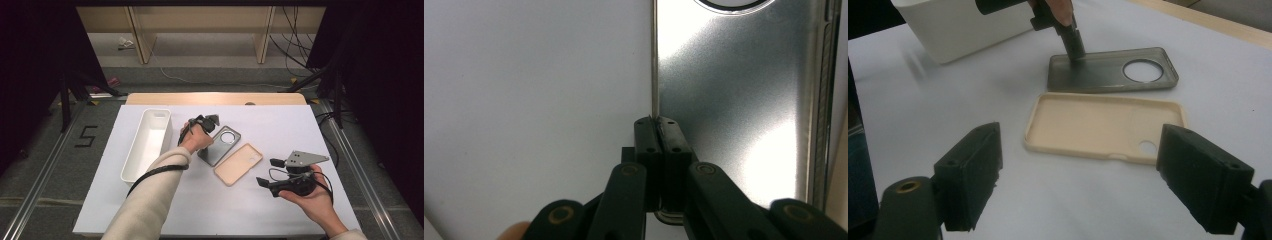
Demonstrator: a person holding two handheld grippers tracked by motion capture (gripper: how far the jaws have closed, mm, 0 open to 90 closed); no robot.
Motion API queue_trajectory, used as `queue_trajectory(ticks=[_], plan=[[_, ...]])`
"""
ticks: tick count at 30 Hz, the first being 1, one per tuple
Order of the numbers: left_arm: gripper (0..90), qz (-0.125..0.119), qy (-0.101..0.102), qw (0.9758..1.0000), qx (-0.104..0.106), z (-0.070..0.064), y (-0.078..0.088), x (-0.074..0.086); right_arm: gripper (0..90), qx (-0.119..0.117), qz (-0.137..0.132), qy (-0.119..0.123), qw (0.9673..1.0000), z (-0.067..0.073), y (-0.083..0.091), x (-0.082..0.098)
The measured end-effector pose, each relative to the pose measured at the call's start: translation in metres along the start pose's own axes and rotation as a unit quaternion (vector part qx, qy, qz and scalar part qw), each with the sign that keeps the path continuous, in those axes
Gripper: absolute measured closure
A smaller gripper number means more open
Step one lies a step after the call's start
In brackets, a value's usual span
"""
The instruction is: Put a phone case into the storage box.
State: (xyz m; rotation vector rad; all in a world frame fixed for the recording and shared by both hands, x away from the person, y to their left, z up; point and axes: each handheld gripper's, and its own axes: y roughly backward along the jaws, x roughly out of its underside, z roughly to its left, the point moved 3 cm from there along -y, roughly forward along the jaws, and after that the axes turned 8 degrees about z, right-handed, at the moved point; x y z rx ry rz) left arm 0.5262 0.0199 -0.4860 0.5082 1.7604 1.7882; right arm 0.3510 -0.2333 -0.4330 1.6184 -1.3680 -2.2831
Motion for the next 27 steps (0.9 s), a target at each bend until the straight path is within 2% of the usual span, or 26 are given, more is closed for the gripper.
queue_trajectory(ticks=[7,9,13,16,18,22,27], plan=[[88.9,-0.017,0.014,0.9998,0.003,0.000,0.000,0.004,19.3,0.001,0.000,0.000,1.0000,0.000,0.000,0.000],[89.0,-0.029,0.022,0.9993,0.006,0.001,0.001,0.006,19.3,0.002,0.000,0.000,1.0000,0.000,0.000,0.000],[89.0,-0.049,0.027,0.9984,-0.003,0.004,0.007,0.009,19.3,0.002,0.001,-0.001,1.0000,0.000,0.000,0.000],[89.1,-0.071,0.038,0.9967,-0.007,0.005,0.013,0.013,19.3,0.003,0.001,-0.001,1.0000,0.000,0.000,0.000],[89.1,-0.089,0.043,0.9951,-0.008,0.004,0.018,0.016,19.3,0.005,0.001,-0.002,1.0000,-0.001,0.000,0.000],[89.1,-0.127,0.060,0.9902,-0.001,0.002,0.027,0.025,19.3,0.008,0.000,-0.002,1.0000,-0.001,0.000,0.000],[89.1,-0.160,0.078,0.9840,0.010,0.000,0.037,0.039,19.6,0.013,-0.003,-0.008,0.9999,-0.002,0.000,-0.002]])
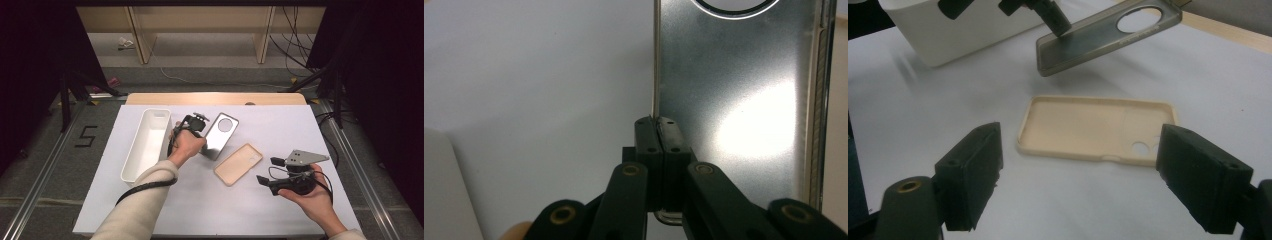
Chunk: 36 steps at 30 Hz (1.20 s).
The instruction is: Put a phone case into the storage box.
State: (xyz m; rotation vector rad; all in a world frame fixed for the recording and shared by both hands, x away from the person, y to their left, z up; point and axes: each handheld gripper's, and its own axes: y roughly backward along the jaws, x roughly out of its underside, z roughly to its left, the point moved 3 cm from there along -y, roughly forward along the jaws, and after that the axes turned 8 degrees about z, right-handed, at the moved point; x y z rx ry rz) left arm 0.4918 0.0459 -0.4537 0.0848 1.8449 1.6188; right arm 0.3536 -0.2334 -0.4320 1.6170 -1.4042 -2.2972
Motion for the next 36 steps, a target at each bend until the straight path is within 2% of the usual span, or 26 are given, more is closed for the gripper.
queue_trajectory(ticks=[2,7,15,23,28,31,36], plan=[[89.1,-0.011,0.010,0.9999,0.007,-0.001,0.005,0.005,19.7,0.003,-0.002,-0.001,1.0000,-0.001,-0.001,-0.001],[89.1,-0.033,0.017,0.9992,0.016,-0.002,0.016,0.016,19.7,0.006,-0.004,-0.008,0.9999,-0.003,-0.005,-0.006],[89.1,-0.056,0.017,0.9981,0.020,-0.007,0.029,0.033,19.7,0.013,-0.012,-0.023,0.9996,-0.011,-0.013,-0.020],[89.1,-0.069,0.006,0.9974,0.020,-0.015,0.035,0.048,19.7,0.014,-0.023,-0.034,0.9991,-0.015,-0.028,-0.043],[89.1,-0.073,-0.001,0.9971,0.022,-0.020,0.036,0.057,20.5,0.016,-0.023,-0.036,0.9990,-0.016,-0.039,-0.057],[89.2,-0.082,-0.004,0.9963,0.023,-0.024,0.038,0.061,20.8,0.017,-0.021,-0.042,0.9988,-0.018,-0.044,-0.065],[89.2,-0.083,-0.010,0.9961,0.029,-0.031,0.040,0.069,23.1,0.016,-0.020,-0.051,0.9984,-0.020,-0.052,-0.076]])
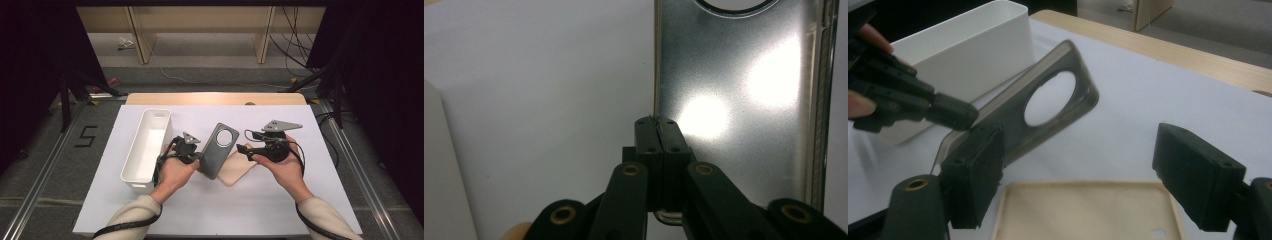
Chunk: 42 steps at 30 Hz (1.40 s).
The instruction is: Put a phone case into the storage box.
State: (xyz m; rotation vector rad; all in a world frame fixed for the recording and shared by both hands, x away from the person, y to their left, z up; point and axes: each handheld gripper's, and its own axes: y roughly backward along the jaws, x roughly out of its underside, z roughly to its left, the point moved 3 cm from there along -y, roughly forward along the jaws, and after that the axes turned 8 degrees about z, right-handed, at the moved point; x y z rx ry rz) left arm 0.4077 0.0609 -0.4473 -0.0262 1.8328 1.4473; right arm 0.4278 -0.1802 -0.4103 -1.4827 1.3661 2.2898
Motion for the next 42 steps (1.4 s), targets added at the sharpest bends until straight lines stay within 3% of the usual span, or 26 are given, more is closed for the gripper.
queue_trajectory(ticks=[14,24,28,42], plan=[[89.1,-0.007,-0.017,0.9998,0.003,-0.011,0.007,0.016,34.8,-0.027,0.021,-0.002,0.9994,0.004,-0.017,-0.016],[89.1,-0.014,-0.022,0.9997,0.003,-0.017,0.010,0.017,58.5,-0.055,0.042,-0.012,0.9975,0.006,-0.022,-0.015],[89.1,-0.018,-0.022,0.9996,0.003,-0.018,0.011,0.017,68.5,-0.062,0.044,-0.004,0.9971,0.008,-0.021,-0.016],[88.8,-0.027,-0.027,0.9993,0.003,-0.020,0.010,0.018,79.5,-0.058,0.040,-0.029,0.9971,0.007,-0.015,-0.017]])
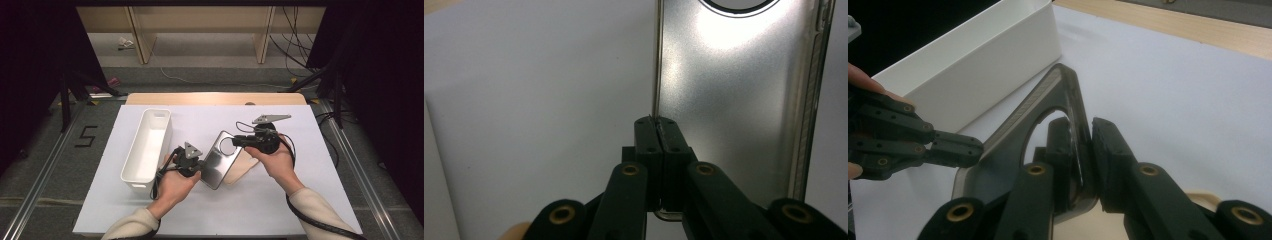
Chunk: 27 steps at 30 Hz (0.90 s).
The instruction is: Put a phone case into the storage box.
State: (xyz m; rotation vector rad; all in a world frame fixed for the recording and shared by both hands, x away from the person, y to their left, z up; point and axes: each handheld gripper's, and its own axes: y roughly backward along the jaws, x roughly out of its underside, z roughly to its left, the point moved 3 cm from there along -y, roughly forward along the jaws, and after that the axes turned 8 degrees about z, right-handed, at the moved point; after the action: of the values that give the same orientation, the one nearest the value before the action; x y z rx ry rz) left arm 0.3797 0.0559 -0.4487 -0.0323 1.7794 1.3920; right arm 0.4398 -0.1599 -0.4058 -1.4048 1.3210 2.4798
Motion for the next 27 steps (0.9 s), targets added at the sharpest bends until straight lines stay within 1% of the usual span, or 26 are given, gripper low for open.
queue_trajectory(ticks=[3,12,15,17,21,22,23,24,25,26,27], plan=[[88.7,-0.001,-0.004,1.0000,-0.001,-0.001,0.000,0.000,79.9,0.001,-0.004,0.002,1.0000,0.002,0.002,-0.001],[88.4,-0.005,-0.002,1.0000,-0.003,0.001,-0.001,0.001,80.2,-0.001,-0.014,0.011,0.9998,0.010,0.005,-0.006],[88.2,-0.007,-0.007,0.9999,-0.005,0.001,-0.001,0.000,80.3,-0.002,-0.013,0.014,0.9998,0.012,0.006,-0.008],[88.1,-0.009,-0.008,0.9999,-0.006,0.002,0.000,0.000,80.4,0.001,-0.014,0.019,0.9997,0.014,0.007,-0.008],[87.3,-0.014,-0.006,0.9999,0.003,0.003,0.001,-0.002,80.5,0.004,-0.016,0.034,0.9993,0.017,0.011,-0.011],[86.7,-0.015,-0.008,0.9998,0.005,0.004,0.002,-0.002,80.5,0.004,-0.017,0.034,0.9993,0.018,0.012,-0.012],[85.7,-0.017,-0.010,0.9998,0.009,0.004,0.002,-0.003,80.6,0.002,-0.020,0.036,0.9992,0.019,0.012,-0.012],[82.7,-0.014,-0.012,0.9997,0.015,0.004,0.004,-0.004,80.6,0.000,-0.019,0.038,0.9991,0.019,0.013,-0.013],[76.8,-0.006,-0.018,0.9995,0.023,0.005,0.006,-0.005,80.6,-0.003,-0.018,0.040,0.9990,0.021,0.013,-0.013],[70.1,-0.015,-0.023,0.9991,0.033,0.004,0.011,-0.008,80.6,-0.005,-0.019,0.040,0.9990,0.021,0.014,-0.013],[65.0,-0.034,-0.028,0.9983,0.038,0.003,0.018,-0.012,80.6,-0.009,-0.020,0.039,0.9990,0.022,0.015,-0.014]])
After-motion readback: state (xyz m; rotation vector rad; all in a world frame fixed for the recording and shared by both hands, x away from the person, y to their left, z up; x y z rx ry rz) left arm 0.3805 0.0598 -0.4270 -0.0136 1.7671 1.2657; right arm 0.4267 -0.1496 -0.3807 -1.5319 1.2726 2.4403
